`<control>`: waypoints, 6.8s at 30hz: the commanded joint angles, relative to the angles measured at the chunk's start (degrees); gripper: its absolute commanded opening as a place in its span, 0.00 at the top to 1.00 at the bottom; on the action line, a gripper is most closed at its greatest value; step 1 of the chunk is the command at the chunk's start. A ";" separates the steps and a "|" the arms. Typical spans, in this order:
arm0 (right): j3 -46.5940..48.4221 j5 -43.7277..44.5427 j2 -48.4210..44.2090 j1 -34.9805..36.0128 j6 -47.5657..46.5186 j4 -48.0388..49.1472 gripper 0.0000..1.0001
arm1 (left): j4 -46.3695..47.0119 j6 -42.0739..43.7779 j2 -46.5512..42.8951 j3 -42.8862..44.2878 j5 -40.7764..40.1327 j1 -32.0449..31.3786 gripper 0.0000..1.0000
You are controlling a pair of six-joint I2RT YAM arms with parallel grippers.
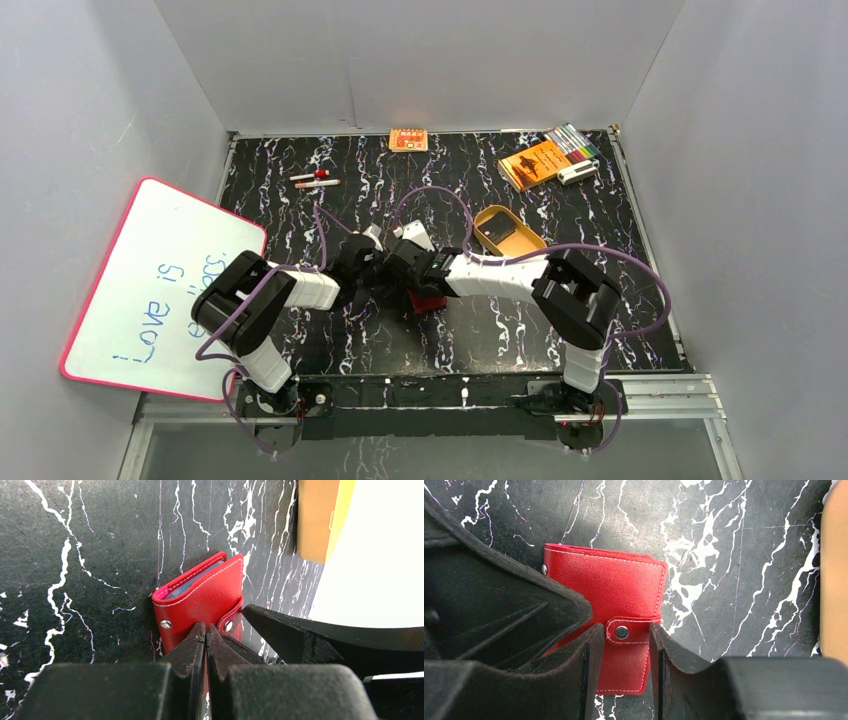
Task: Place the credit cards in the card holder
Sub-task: Open the card holder at the center of the board.
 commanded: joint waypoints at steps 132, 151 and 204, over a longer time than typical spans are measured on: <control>-23.65 -10.32 -32.29 -3.93 12.10 10.51 1.00 | -41.14 11.73 -28.02 -0.96 -25.09 -2.49 0.54; -21.28 -11.92 -32.10 -3.91 9.96 10.78 1.00 | -41.68 15.46 -33.19 11.73 -13.15 -2.77 0.27; -27.19 -12.26 -37.21 -3.99 10.89 12.84 1.00 | -39.54 18.92 -15.27 5.30 -26.43 -7.17 0.70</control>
